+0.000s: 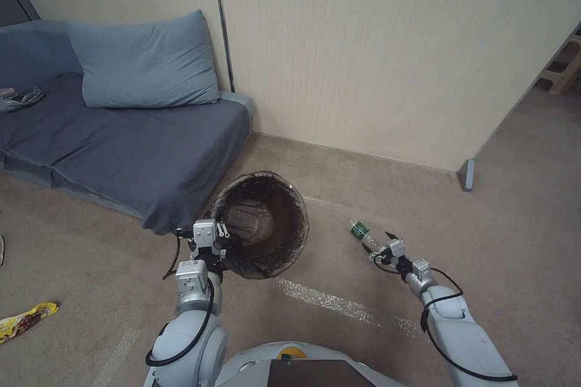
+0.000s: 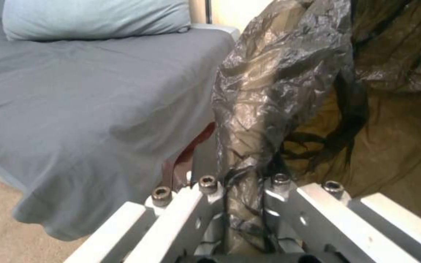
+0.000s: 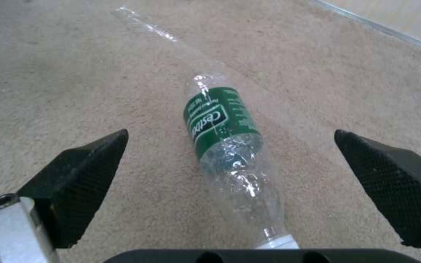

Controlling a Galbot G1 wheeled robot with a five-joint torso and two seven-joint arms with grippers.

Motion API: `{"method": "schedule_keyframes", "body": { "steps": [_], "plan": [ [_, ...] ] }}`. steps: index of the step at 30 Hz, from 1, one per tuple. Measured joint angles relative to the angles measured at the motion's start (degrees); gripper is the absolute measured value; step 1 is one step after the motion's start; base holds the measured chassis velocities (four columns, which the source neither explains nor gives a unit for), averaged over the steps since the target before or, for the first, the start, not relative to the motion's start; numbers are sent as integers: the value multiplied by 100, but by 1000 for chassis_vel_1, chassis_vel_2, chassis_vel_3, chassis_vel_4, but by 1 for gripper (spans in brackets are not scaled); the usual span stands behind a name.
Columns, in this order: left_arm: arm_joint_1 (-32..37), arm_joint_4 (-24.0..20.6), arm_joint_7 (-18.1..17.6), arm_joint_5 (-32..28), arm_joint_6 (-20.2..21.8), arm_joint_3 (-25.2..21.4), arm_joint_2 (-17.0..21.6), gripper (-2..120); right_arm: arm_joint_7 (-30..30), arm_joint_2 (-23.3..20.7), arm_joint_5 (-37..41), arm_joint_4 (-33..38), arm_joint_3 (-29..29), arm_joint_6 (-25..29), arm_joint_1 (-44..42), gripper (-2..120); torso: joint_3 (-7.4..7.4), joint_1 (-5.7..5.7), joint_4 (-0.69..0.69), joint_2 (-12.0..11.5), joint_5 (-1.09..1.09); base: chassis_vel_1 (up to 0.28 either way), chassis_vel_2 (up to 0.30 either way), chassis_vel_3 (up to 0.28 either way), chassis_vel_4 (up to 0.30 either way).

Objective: Pick up the trash bin, then pick up the garbage from the floor and place it into the trash bin.

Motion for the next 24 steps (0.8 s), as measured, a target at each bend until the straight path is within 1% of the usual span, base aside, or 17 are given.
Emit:
{"method": "schedule_keyframes", "body": {
  "steps": [5,12,24],
  "plan": [
    [13,-2,0,23,-7,3,-1,3,248,56,2,-105,-49,-120,81,100,0,0,0,0,0,0,0,0,0],
    [17,10,0,78,-25,10,-2,3,348,195,-5,-317,-97,-354,204,100,0,0,0,0,0,0,0,0,0],
    [46,21,1,137,-45,17,-1,3,628,296,-65,-808,-119,-463,474,100,0,0,-1,0,0,0,0,0,0]
  ]
}}
